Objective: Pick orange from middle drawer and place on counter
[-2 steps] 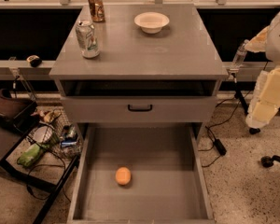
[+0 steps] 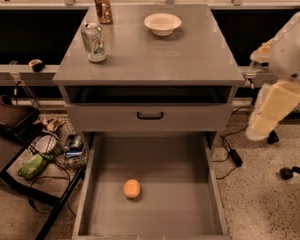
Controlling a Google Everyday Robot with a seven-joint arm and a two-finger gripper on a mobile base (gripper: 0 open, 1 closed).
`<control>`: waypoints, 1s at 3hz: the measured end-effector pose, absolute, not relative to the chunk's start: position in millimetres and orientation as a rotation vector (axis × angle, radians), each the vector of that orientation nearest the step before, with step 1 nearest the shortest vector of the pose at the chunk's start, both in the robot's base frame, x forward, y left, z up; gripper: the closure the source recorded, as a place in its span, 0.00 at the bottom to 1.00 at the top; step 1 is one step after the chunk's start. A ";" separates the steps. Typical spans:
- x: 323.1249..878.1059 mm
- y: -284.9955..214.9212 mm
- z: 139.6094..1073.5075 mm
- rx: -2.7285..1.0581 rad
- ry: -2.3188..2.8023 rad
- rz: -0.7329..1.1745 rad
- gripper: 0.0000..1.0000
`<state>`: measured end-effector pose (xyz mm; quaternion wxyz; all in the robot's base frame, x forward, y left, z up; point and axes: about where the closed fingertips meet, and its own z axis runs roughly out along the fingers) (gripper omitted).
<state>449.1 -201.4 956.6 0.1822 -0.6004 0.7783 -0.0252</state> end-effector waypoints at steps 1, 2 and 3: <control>459.4 -168.0 892.9 -1.666 2.188 0.002 0.00; 467.3 -140.3 807.9 -1.680 2.198 0.054 0.00; 491.5 -120.0 744.1 -1.633 2.181 0.091 0.00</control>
Offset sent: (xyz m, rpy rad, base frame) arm 0.1211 0.1171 -0.2219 0.2226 -0.2812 -0.0286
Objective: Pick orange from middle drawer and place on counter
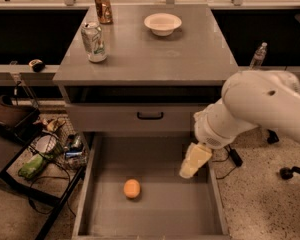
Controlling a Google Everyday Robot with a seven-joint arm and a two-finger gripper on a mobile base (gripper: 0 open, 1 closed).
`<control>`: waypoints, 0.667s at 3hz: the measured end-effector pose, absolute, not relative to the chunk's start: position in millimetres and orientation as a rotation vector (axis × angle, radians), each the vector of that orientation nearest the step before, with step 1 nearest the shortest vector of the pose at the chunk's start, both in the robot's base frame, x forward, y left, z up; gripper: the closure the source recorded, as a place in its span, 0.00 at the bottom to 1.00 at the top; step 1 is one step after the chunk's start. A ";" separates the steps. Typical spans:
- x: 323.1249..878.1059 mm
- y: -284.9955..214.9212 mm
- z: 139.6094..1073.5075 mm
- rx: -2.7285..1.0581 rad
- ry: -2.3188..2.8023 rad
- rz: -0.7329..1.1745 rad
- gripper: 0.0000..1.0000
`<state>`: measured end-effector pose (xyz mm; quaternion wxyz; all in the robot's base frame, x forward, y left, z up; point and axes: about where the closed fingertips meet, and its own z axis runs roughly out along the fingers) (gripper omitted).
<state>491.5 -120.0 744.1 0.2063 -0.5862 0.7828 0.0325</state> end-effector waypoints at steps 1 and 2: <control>536.7 -97.2 708.5 -1.502 2.111 0.092 0.00; 543.0 -94.7 717.5 -1.482 2.081 0.074 0.00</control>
Offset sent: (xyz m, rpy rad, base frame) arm 0.0314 0.0183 -0.0338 0.0636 -0.0565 -0.0340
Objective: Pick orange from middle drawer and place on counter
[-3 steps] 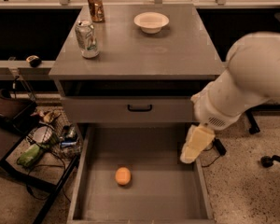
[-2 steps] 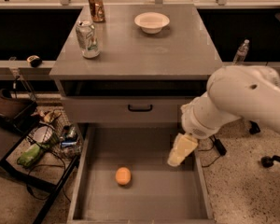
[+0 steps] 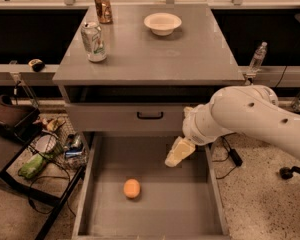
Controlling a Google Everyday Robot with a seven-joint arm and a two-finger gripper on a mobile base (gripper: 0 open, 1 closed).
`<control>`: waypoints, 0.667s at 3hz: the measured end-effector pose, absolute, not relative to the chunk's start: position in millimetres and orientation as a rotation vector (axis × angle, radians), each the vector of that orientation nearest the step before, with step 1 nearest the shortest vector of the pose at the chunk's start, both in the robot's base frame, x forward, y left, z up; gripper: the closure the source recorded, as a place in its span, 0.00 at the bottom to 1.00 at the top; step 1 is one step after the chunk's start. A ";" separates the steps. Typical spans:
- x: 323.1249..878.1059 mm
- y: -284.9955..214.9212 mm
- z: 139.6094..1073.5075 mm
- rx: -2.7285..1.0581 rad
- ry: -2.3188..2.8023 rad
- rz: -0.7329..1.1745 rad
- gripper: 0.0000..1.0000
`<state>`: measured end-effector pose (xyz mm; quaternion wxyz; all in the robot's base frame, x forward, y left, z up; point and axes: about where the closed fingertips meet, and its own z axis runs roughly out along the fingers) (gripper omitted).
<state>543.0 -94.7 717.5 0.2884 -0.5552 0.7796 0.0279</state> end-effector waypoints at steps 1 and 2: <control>545.9 -98.4 695.0 -1.456 2.119 0.124 0.00; 537.3 -104.4 631.3 -1.389 2.140 0.265 0.00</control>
Offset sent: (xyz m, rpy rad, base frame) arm -0.0122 -0.0316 -0.1853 0.2844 0.1759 -0.0760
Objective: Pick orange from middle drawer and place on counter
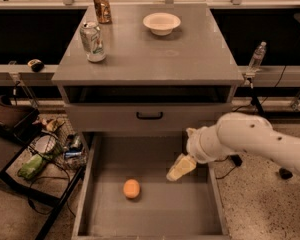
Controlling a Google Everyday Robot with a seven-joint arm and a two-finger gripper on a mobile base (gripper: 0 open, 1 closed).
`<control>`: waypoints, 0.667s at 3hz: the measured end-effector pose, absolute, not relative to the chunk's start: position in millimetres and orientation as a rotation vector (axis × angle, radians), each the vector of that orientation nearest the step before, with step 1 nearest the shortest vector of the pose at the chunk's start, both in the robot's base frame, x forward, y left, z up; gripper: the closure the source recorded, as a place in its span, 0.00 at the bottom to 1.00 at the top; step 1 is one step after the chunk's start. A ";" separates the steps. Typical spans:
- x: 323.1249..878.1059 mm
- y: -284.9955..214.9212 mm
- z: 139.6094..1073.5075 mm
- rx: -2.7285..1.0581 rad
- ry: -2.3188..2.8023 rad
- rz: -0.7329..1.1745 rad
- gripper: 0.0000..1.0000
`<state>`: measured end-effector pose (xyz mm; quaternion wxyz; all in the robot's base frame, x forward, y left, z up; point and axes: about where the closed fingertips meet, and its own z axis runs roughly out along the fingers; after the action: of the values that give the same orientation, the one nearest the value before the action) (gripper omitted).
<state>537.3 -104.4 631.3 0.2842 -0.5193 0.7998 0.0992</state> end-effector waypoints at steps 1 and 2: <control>534.2 -92.5 549.7 -1.311 2.028 0.421 0.00; 536.0 -72.5 495.6 -1.285 1.958 0.521 0.00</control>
Offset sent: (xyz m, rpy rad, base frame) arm -0.0016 0.0519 -0.2091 0.3932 -0.0278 0.0777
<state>536.0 -72.5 495.6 0.3626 -0.4990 0.7607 0.2022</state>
